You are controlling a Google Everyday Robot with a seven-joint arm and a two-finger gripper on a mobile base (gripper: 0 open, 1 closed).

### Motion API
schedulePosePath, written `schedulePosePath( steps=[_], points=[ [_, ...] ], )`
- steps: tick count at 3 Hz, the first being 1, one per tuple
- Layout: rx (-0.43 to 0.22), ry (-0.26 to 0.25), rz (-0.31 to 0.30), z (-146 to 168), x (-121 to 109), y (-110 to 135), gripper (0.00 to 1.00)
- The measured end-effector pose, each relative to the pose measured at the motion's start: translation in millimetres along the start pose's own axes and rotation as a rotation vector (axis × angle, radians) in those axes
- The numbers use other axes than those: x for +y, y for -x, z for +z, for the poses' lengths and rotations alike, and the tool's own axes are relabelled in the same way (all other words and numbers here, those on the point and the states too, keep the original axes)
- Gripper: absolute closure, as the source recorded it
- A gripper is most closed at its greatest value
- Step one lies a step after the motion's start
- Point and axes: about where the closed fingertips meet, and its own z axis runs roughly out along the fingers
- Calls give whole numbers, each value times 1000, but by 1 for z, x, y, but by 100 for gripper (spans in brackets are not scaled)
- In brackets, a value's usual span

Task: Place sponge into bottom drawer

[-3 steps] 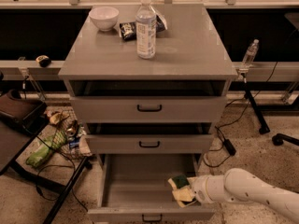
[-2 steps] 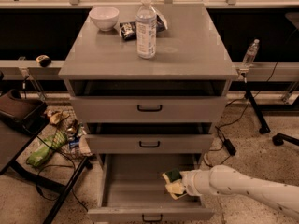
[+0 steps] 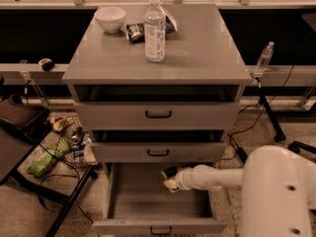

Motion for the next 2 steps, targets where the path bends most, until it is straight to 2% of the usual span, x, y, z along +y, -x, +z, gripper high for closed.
schedulePosePath(
  steps=[1, 2],
  points=[
    [30, 22, -29, 62, -1, -1, 100],
    [61, 69, -28, 109, 6, -17, 100]
  ],
)
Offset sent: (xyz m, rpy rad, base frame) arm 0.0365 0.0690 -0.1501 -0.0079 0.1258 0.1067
